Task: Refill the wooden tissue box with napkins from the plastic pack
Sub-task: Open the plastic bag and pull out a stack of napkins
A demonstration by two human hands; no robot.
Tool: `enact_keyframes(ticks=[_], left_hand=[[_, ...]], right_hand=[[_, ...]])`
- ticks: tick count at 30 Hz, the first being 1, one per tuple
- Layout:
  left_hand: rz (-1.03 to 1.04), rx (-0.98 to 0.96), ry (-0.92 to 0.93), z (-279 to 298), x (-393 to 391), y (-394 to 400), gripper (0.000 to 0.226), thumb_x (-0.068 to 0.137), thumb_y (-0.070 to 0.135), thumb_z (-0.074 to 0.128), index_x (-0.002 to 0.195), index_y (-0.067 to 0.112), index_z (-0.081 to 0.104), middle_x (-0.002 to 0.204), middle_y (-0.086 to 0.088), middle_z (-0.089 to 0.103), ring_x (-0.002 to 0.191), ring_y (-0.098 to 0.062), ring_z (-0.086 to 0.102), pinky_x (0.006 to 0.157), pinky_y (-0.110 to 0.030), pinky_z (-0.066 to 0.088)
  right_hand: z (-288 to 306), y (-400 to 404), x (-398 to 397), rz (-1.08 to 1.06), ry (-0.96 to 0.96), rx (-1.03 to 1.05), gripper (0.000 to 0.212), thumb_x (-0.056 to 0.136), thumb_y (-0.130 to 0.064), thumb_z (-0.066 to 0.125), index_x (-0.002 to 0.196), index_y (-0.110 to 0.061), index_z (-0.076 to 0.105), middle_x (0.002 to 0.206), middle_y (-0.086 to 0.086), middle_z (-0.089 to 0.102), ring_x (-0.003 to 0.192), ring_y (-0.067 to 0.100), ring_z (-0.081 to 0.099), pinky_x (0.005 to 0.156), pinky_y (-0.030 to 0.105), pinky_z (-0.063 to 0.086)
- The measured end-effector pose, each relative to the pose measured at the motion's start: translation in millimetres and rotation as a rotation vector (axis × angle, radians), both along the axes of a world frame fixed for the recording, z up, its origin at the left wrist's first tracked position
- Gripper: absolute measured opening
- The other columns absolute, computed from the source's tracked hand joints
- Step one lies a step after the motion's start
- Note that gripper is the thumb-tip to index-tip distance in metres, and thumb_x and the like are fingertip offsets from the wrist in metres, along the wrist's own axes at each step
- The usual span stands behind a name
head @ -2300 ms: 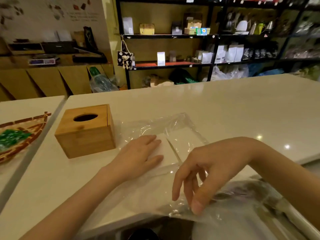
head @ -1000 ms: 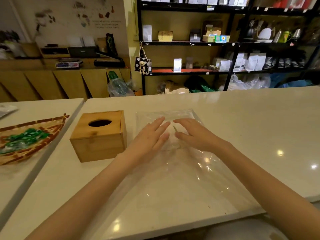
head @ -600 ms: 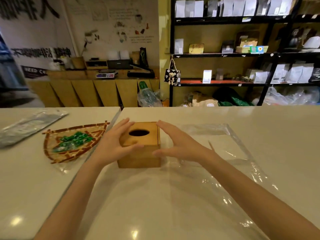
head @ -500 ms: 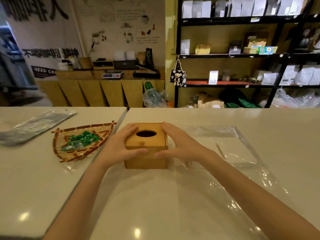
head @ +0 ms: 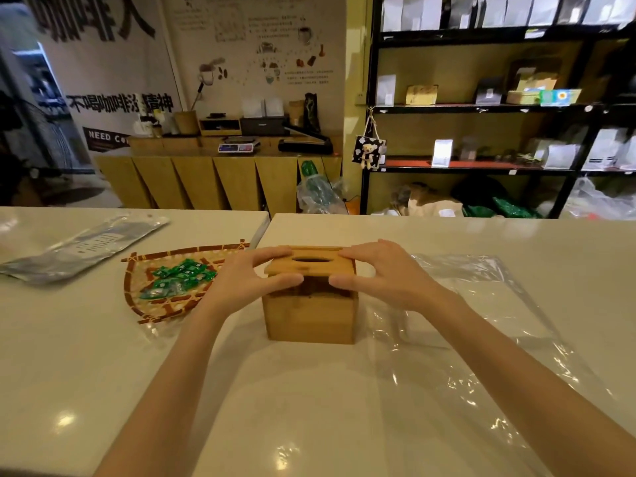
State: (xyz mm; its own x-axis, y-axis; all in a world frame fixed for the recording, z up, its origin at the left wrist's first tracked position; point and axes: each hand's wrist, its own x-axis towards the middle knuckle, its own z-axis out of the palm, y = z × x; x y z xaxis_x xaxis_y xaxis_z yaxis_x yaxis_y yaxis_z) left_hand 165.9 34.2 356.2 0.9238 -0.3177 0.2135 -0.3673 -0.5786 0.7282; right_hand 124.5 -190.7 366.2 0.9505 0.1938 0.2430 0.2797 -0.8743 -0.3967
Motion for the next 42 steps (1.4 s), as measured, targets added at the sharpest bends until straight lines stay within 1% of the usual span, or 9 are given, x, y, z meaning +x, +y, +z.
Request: enact_keyframes(ticks=[5, 8, 13, 16, 25, 30, 34, 38, 42], left_hand=[[0.153, -0.113, -0.063, 10.7, 7.8, -18.9, 0.032, 0.079, 0.046, 0.056, 0.099, 0.022, 0.066, 0.084, 0.009, 0.063, 0.085, -0.011, 0.055, 0.07, -0.017, 0.043], [0.222, -0.187, -0.054, 14.9, 14.7, -28.8, 0.037, 0.083, 0.05, 0.049, 0.086, 0.017, 0.066, 0.088, -0.009, 0.068, 0.08, -0.017, 0.058, 0.074, -0.032, 0.049], [0.295, -0.328, -0.01, 3.6, 30.7, -33.7, 0.034, 0.086, 0.039, 0.055, 0.104, 0.014, 0.069, 0.1, -0.004, 0.068, 0.097, -0.018, 0.059, 0.087, -0.037, 0.048], [0.283, -0.345, 0.055, -4.8, 32.5, -32.4, 0.037, 0.086, 0.036, 0.057, 0.113, 0.013, 0.065, 0.105, 0.001, 0.064, 0.096, -0.013, 0.055, 0.09, -0.034, 0.045], [0.312, -0.423, 0.047, -9.4, 30.5, -33.4, 0.035, 0.086, 0.033, 0.057, 0.112, 0.011, 0.065, 0.101, -0.001, 0.065, 0.086, -0.011, 0.057, 0.081, -0.028, 0.046], [0.341, -0.469, 0.027, -7.6, 24.0, -33.5, 0.038, 0.088, 0.028, 0.055, 0.124, 0.016, 0.056, 0.123, -0.002, 0.06, 0.106, -0.01, 0.051, 0.086, -0.028, 0.041], [0.466, -0.333, -0.342, 5.8, 5.5, -36.1, 0.037, 0.087, 0.026, 0.058, 0.121, 0.012, 0.057, 0.123, -0.008, 0.063, 0.113, -0.018, 0.057, 0.093, -0.032, 0.047], [0.14, -0.248, -0.782, 16.9, -33.3, -62.6, 0.028, 0.085, 0.026, 0.059, 0.101, 0.005, 0.068, 0.1, 0.001, 0.066, 0.095, -0.006, 0.06, 0.08, -0.013, 0.05], [-0.378, -0.003, -0.6, -1.5, -66.1, -97.6, 0.044, 0.086, 0.047, 0.044, 0.107, 0.015, 0.067, 0.108, -0.001, 0.07, 0.102, -0.006, 0.061, 0.087, -0.022, 0.052]], right_hand=[[8.3, 12.4, 10.4, -0.05, -0.068, 0.182, 0.075, 0.074, -0.077, 0.034, 0.087, -0.014, 0.072, 0.075, 0.002, 0.066, 0.074, 0.016, 0.058, 0.071, 0.028, 0.043], [11.0, 16.9, 20.8, -0.106, -0.057, 0.389, 0.061, 0.087, -0.058, 0.038, 0.061, -0.007, 0.06, 0.057, 0.003, 0.05, 0.057, 0.013, 0.047, 0.061, 0.024, 0.036], [-3.5, 15.4, 41.1, -0.143, 0.009, 0.715, 0.057, 0.092, -0.047, 0.041, 0.096, 0.005, 0.064, 0.098, 0.024, 0.066, 0.094, 0.035, 0.061, 0.091, 0.051, 0.049], [-12.9, 15.2, 45.2, -0.155, 0.018, 0.761, 0.053, 0.092, -0.044, 0.045, 0.093, 0.007, 0.061, 0.095, 0.026, 0.064, 0.092, 0.038, 0.061, 0.087, 0.056, 0.049], [-19.6, 15.0, 53.2, -0.154, -0.025, 0.764, 0.043, 0.095, -0.037, 0.043, 0.079, 0.0, 0.06, 0.073, 0.008, 0.057, 0.073, 0.019, 0.052, 0.07, 0.036, 0.044], [-2.7, 10.8, 42.6, -0.114, 0.023, 0.735, 0.036, 0.096, -0.039, 0.039, 0.111, -0.012, 0.059, 0.101, -0.001, 0.061, 0.095, 0.015, 0.056, 0.081, 0.026, 0.046], [45.7, -8.5, 15.9, -0.132, -0.177, 0.675, 0.031, 0.096, -0.036, 0.042, 0.12, -0.02, 0.053, 0.095, -0.019, 0.053, 0.085, -0.01, 0.048, 0.072, 0.009, 0.036], [54.3, -34.7, -21.5, -0.18, -0.169, 0.506, 0.024, 0.094, -0.029, 0.047, 0.11, -0.018, 0.061, 0.091, -0.013, 0.06, 0.085, 0.0, 0.055, 0.07, 0.011, 0.038], [19.7, -72.5, -58.2, -0.446, -0.014, 0.23, 0.037, 0.092, -0.032, 0.049, 0.126, -0.015, 0.052, 0.125, 0.005, 0.058, 0.11, 0.02, 0.054, 0.088, 0.029, 0.044]])
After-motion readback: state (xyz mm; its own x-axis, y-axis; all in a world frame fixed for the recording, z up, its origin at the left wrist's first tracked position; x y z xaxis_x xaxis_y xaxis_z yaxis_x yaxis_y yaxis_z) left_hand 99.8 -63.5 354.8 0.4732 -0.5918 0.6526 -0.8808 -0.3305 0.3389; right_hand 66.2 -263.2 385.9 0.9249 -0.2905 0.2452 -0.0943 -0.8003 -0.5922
